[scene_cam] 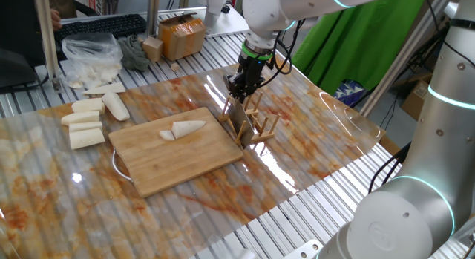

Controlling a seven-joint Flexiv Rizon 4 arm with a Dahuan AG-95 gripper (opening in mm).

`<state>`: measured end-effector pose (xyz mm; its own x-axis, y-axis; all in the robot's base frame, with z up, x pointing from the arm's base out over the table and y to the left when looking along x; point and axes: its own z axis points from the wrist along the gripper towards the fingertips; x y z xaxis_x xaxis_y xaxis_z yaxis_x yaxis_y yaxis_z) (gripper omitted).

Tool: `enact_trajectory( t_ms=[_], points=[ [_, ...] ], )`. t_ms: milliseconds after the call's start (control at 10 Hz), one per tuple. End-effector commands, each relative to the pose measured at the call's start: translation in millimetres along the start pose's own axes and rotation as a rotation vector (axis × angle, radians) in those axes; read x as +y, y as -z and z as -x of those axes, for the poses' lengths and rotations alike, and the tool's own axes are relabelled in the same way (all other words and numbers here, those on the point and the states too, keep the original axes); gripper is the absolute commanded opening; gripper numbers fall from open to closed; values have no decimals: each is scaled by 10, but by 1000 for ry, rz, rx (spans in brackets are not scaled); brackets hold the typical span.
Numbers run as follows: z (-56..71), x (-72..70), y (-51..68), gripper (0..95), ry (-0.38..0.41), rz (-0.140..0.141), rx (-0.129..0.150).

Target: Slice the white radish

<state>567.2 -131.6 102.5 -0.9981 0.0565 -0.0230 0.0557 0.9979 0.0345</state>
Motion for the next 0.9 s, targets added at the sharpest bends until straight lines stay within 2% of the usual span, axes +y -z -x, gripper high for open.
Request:
enact_trajectory(
  t_ms=[100,600,700,900],
  points=[
    [-1,0,0,190,0,0,0],
    [-1,0,0,190,0,0,0],
    [5,-152,-175,380,-1,15,1],
    [1,-159,-174,380,-2,15,1]
  ],
)
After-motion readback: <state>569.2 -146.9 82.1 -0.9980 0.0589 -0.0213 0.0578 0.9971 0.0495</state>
